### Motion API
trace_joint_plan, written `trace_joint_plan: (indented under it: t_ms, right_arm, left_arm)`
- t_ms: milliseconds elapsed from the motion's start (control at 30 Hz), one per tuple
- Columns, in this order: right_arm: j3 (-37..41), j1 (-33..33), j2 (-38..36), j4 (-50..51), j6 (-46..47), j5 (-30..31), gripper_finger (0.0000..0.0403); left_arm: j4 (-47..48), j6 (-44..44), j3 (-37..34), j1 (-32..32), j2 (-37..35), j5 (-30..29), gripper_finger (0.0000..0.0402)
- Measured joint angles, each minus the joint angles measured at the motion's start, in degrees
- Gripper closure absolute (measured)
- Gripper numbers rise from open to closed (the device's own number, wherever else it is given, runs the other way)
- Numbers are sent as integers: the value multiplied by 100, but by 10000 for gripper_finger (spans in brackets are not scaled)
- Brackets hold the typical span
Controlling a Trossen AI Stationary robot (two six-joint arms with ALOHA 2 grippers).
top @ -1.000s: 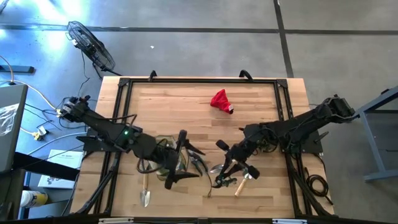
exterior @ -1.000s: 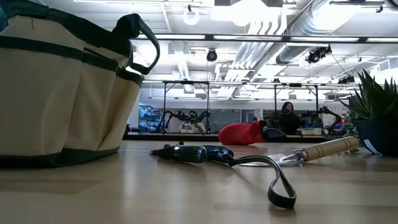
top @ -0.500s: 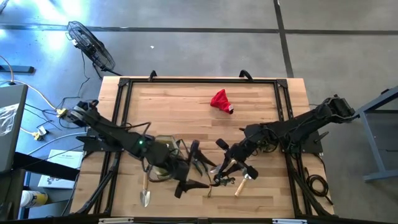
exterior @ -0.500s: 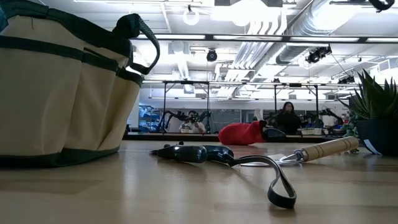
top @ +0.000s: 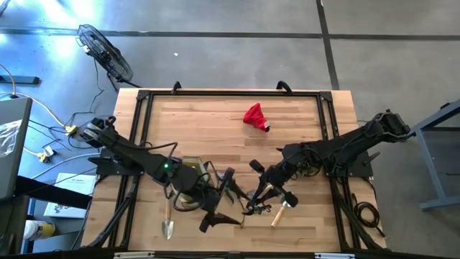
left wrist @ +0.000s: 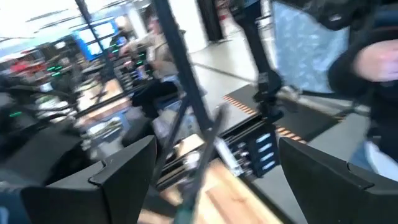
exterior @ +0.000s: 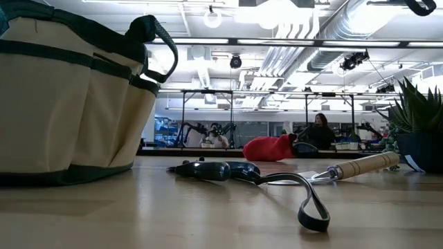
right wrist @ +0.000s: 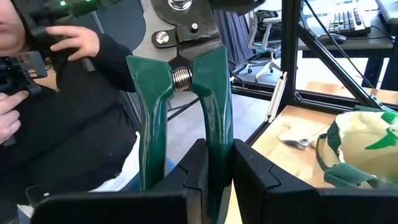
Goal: Pick & Place Garden tools in Gardening bag
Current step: Put the right green shears into the brown gardening bag
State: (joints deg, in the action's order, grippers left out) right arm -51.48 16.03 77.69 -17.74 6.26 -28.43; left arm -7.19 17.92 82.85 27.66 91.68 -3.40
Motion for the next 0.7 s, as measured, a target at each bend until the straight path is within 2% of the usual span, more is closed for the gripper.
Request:
trace_joint_plan:
  t_ms: [200,367,633,700]
  right_arm:
    - [0,-11,0,99,-2,155,365]
    - [0,-46,0,90,-2,147,365]
    - [0,-46,0,111,-34,140,365]
    - [0,-44,0,116,-40,142,365]
  left_arm:
    - [-63,329,-2,11,52,108,73]
    - [-251,340,-2,7,52,-196,73]
    - [-330,196,-7,-85,202,-139,73]
    - [-608,191,5,-156,342,-125,73]
